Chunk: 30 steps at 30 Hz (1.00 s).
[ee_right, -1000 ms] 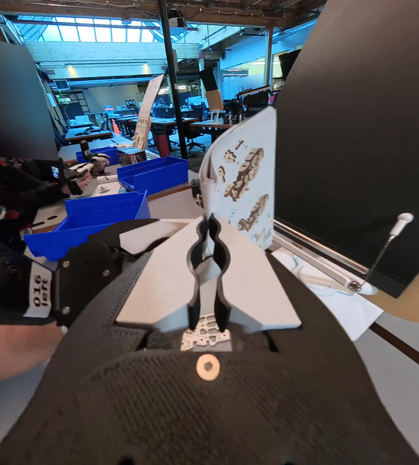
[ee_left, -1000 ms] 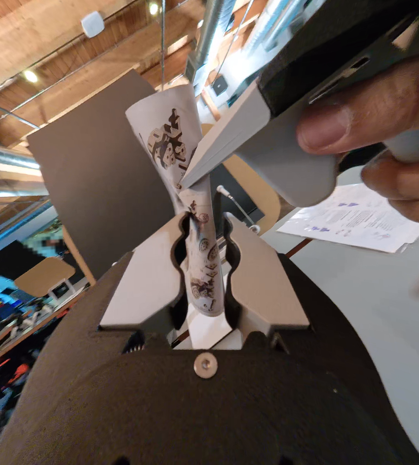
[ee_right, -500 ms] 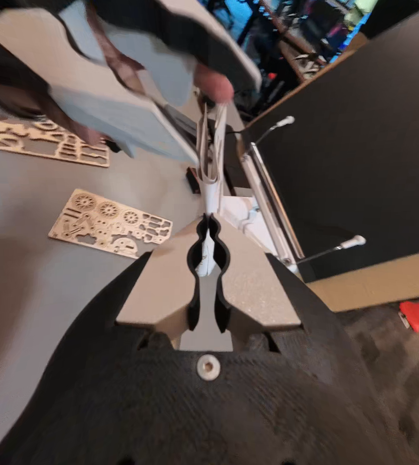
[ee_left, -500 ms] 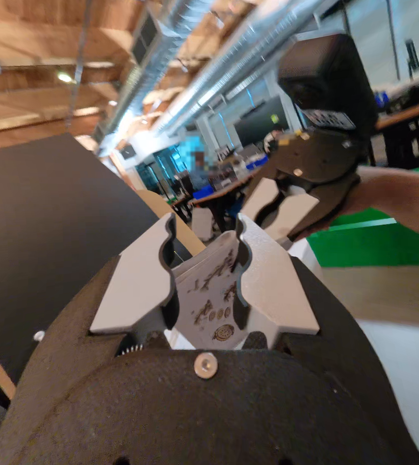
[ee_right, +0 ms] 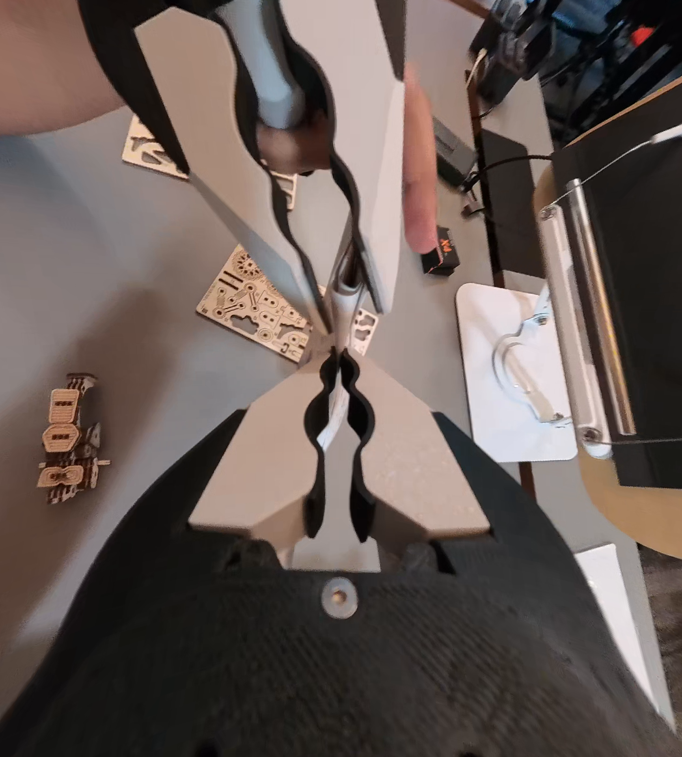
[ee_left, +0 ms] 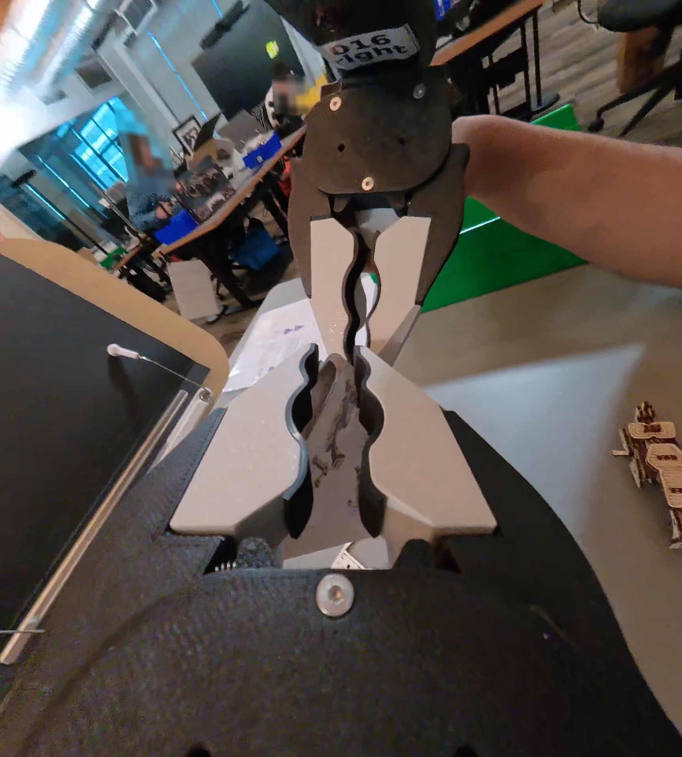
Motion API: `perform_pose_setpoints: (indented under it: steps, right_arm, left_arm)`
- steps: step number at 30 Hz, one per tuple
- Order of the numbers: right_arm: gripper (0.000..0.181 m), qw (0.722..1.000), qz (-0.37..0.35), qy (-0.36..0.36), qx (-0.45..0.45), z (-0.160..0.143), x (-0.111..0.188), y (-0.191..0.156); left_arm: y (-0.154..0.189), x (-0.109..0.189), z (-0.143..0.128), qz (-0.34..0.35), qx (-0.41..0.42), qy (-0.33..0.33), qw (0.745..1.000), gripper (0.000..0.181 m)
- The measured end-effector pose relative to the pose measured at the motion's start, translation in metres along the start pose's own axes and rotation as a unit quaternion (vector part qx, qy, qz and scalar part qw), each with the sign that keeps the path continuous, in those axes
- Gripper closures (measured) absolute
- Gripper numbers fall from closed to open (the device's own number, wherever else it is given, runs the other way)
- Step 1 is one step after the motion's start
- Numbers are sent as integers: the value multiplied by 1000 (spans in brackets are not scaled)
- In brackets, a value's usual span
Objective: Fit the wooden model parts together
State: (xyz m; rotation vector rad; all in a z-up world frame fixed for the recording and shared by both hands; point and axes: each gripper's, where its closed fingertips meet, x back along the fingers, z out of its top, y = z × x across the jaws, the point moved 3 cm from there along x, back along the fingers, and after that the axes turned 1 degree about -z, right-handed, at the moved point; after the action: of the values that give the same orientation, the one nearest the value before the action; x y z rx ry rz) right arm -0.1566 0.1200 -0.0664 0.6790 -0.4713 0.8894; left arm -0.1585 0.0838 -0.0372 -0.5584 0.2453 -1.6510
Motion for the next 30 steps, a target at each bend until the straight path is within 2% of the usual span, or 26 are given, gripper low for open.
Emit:
perform_pose_setpoints:
  steps: [3,6,12,17,18,20,21,25,30]
  right_arm:
    - [181,1000,14,-3,4,-2,-4,-4]
    - [179,1000,23,18,3,2,-3,-5]
    - [171,990,-8,143,4,29,20,-4]
    - [157,984,34,174,-29,34,23,-9]
    - [158,982,42,180,-34,35,22,-10]
    - [177,980,49,188,-39,37,20,-10]
    - [181,980,46,187,-43,37,18,-7]
    - [181,977,72,190,-56,36,18,-6]
    - [181,974,47,211,-75,39,19,2]
  left_arm:
    - [0,0,-5,-11,14,-3,1000,170]
    - [-3,6,-1,-14,23,18,999,181]
    - [-26,35,24,10,81,123,989,181]
    - [-34,54,36,10,105,180,978,181]
    - [-34,55,38,7,105,185,977,181]
    - [-34,55,38,16,96,182,979,181]
    - [-34,55,38,19,91,180,979,181]
    - [-34,55,39,26,84,177,980,181]
    - [-38,57,42,50,71,181,980,181]
